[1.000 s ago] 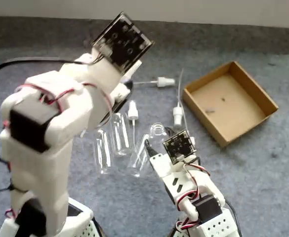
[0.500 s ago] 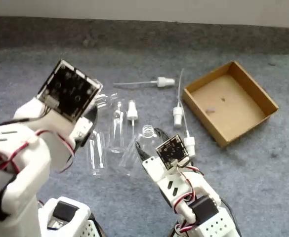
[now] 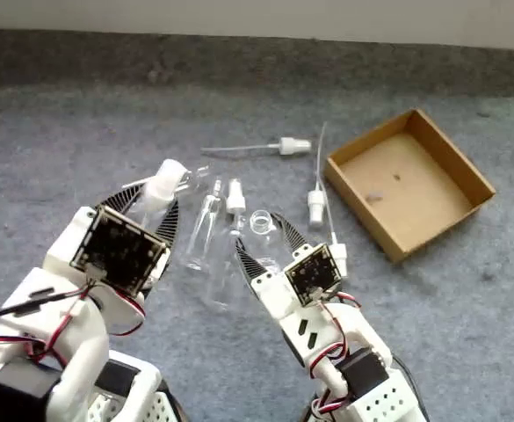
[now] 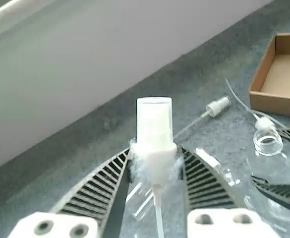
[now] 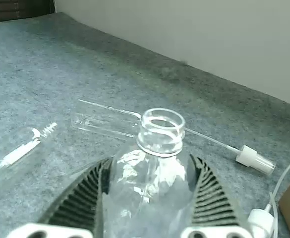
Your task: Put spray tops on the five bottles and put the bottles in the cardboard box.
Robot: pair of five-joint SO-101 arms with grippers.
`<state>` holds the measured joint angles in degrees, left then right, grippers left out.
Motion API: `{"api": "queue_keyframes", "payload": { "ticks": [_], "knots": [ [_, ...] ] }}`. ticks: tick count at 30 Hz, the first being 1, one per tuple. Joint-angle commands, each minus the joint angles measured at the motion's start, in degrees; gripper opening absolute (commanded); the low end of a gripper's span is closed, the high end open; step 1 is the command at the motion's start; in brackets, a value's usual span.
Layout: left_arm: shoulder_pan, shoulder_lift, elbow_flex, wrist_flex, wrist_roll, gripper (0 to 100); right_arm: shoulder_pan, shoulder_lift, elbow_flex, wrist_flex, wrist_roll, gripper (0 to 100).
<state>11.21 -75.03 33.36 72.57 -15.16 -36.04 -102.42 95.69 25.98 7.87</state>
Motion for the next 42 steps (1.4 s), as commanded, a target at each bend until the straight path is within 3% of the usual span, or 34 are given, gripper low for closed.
{"api": "queue_keyframes", "payload": {
  "ticks": [1,16,38,42],
  "knots": [
    [-0.48,-8.48,11.21,-11.52,0.44,2,-0.31,-0.31,10.07,-1.98,-0.53,7.3],
    [-0.22,-4.97,15.87,-29.10,0.62,2,-0.31,-0.66,10.07,3.65,-0.53,7.1],
    [-0.31,-1.54,25.71,-46.07,0.62,0,-0.31,-0.22,10.07,3.74,-0.53,7.1],
    [-0.75,-1.54,25.54,-46.07,10.73,1,-0.31,-0.22,10.07,3.74,-0.53,7.1]
  ]
}}
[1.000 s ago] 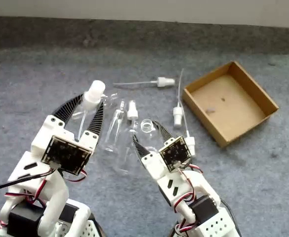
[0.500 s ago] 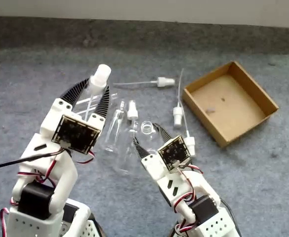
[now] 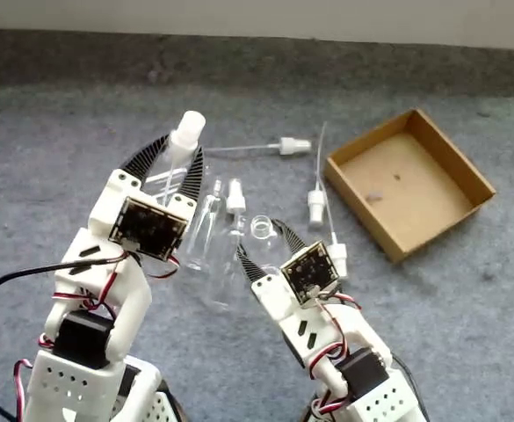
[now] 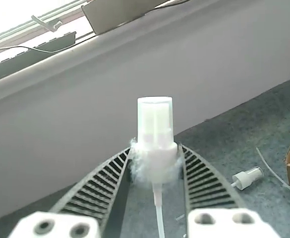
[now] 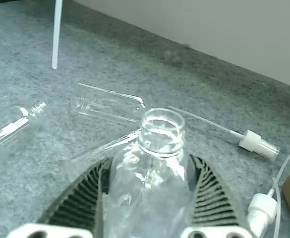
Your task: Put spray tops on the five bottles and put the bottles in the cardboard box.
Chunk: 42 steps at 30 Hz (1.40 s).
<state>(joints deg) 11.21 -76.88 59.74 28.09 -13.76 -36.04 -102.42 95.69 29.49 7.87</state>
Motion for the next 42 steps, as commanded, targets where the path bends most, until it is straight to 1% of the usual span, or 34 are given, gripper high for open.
{"api": "queue_keyframes", "payload": {
  "ticks": [1,3,5,7,10,14,16,18,20,23,29,34,38,42],
  "knots": [
    [-0.75,0.31,-0.92,-1.58,12.04,1,-0.31,-0.22,10.07,0.22,-0.53,7.1],
    [-0.31,0.31,-0.92,-1.67,16.35,1,-0.31,-0.22,10.07,0.22,-0.53,7.1],
    [-0.22,0.31,-0.92,-1.67,19.25,1,-0.31,-0.22,10.07,0.31,-0.53,7.1],
    [-0.22,0.31,-0.75,-3.43,21.71,1,-0.31,-0.66,10.07,1.71,-0.53,7.1],
    [-0.13,0.31,-0.48,-7.82,27.08,1,-0.40,-0.66,10.07,2.15,-0.53,7.1],
    [0.22,0.31,0.22,-13.19,36.66,1,-0.40,-0.66,10.07,2.15,-0.53,7.1],
    [1.36,0.31,1.80,-16.18,40.35,1,-0.40,-0.66,10.07,2.15,-0.53,7.1],
    [3.30,0.31,4.00,-20.22,42.46,1,-0.31,-0.66,10.07,2.15,-0.53,7.1],
    [5.14,0.31,6.20,-24.53,42.55,1,-0.31,-0.66,10.07,2.15,-0.44,7.1],
    [7.16,0.31,7.69,-28.22,42.55,1,-0.31,-0.66,10.07,2.24,-0.35,7.1],
    [8.57,0.31,7.60,-24.97,42.55,1,-0.31,-0.66,10.07,2.24,-0.26,7.1],
    [8.57,0.31,8.04,-24.70,42.37,1,-0.31,-0.57,10.07,2.24,-0.26,7.1],
    [9.10,0.31,9.54,-24.26,37.36,1,-0.31,-0.48,10.07,2.24,-0.26,7.1],
    [11.38,0.31,10.59,-24.26,37.10,1,-0.31,-0.48,10.07,2.24,-0.26,7.1]
  ]
}}
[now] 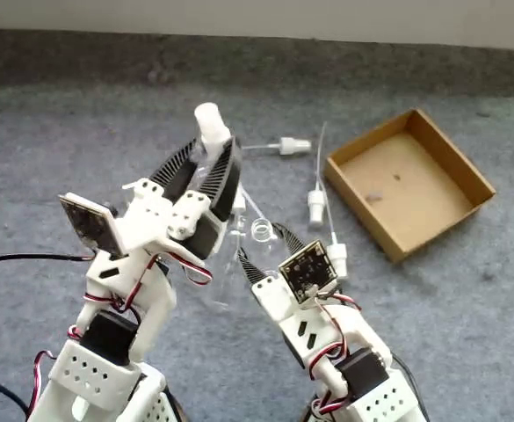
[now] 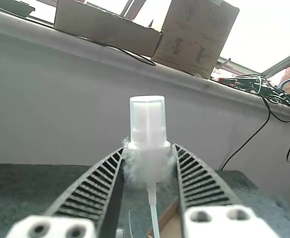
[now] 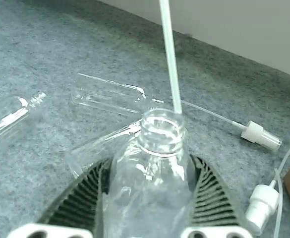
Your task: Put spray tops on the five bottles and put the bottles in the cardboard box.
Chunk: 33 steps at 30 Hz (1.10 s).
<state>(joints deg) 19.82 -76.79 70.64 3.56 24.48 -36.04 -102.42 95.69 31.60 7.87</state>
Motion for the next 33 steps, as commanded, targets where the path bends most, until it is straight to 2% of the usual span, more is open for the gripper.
{"api": "queue_keyframes", "payload": {
  "ticks": [1,10,20,24,33],
  "knots": [
    [3.38,0.22,-0.22,0.26,-1.14,1,-0.31,-0.31,10.07,0.13,-0.26,7.1],
    [3.56,-0.13,-0.75,3.52,-1.32,1,-0.31,-0.22,10.07,0.13,-0.26,7.1],
    [3.30,-9.45,1.10,4.92,-1.49,1,-0.31,-0.22,10.07,0.13,-0.26,7.1],
    [3.38,-9.98,4.26,4.75,-5.36,1,-0.31,-0.13,10.07,0.22,-0.26,7.1],
    [2.95,-10.07,2.86,1.41,-5.71,1,-0.31,-0.66,10.07,2.51,-0.26,7.1]
  ]
}}
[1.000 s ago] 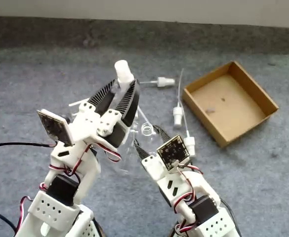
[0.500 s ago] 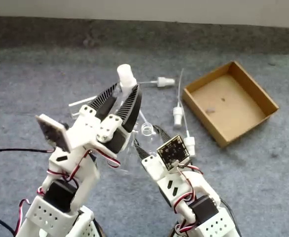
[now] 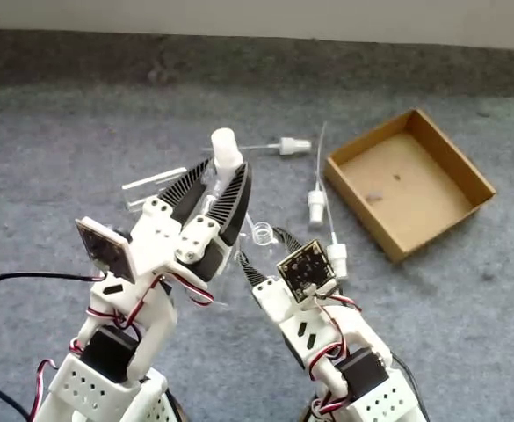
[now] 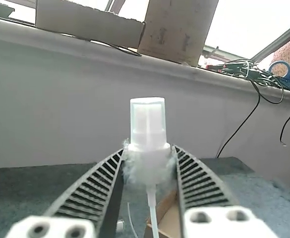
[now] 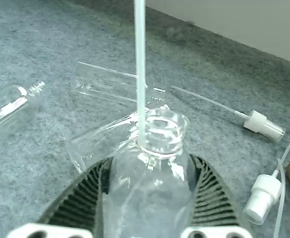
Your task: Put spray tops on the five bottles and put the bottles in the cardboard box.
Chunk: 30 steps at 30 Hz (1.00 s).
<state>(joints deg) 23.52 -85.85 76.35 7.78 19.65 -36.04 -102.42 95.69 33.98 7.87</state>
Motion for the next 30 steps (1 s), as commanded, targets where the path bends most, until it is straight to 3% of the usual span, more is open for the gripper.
{"api": "queue_keyframes", "payload": {
  "ticks": [1,25,30],
  "knots": [
    [-0.75,-1.01,-3.56,-2.90,-0.88,1,-0.31,-0.66,10.07,0.13,-0.26,7.1],
    [1.01,-0.75,5.14,-3.08,-0.97,1,-0.31,-0.66,10.07,0.13,-0.26,7.1],
    [0.48,-1.01,1.80,-3.16,-0.97,1,-0.31,-0.66,10.07,0.13,-0.26,7.1]
  ]
}}
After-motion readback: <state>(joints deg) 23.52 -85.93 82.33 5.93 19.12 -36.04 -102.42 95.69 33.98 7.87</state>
